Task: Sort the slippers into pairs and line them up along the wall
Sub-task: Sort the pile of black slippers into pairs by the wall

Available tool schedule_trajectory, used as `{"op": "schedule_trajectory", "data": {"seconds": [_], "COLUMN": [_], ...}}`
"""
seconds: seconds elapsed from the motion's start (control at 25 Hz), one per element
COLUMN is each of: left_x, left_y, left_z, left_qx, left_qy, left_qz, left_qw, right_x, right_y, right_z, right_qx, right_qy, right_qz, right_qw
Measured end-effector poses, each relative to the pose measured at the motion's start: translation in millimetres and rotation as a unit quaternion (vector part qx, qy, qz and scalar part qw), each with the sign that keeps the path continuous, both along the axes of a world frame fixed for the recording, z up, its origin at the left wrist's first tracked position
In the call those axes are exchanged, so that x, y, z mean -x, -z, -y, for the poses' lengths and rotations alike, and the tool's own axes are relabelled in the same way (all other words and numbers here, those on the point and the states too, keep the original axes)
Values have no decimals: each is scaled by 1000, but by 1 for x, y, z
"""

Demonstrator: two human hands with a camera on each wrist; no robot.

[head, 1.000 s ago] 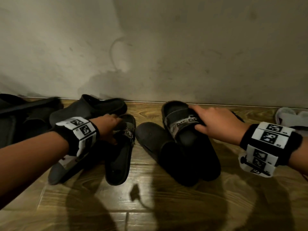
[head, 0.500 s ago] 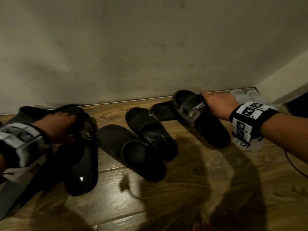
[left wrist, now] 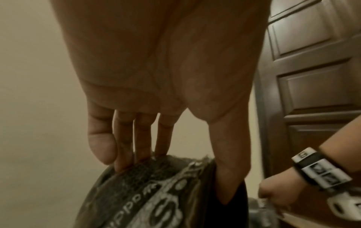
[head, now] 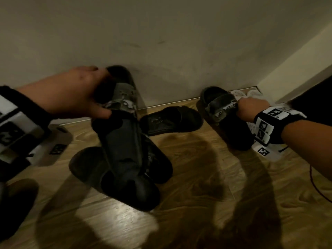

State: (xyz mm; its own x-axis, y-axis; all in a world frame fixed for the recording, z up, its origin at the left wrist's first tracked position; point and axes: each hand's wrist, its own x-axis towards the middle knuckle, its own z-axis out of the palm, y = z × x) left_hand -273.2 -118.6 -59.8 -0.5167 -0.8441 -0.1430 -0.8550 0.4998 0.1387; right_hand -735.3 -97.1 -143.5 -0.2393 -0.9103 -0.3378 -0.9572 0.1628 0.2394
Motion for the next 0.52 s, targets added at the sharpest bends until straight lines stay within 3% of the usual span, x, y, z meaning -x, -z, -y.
{"op": "schedule_trajectory", "data": {"seconds": [0.2, 0.32, 0.52], "left_x": [81, 102, 93], "left_y": [2, 9, 19], "left_z": [-15, -14, -5], "left_qx": [-72, -71, -57], "left_qy": [14, 57, 102], "left_qz": [-81, -60, -43], "left_qw": [994, 994, 992], "right_x": [18, -1, -69], "right_y": [13, 18, 39], "right_z": [-1, 4, 5], "right_qx": [-13, 58, -119], "right_qy": [48, -18, -78], "right_qz": [70, 84, 241], "right_qw": [996, 995, 960]}}
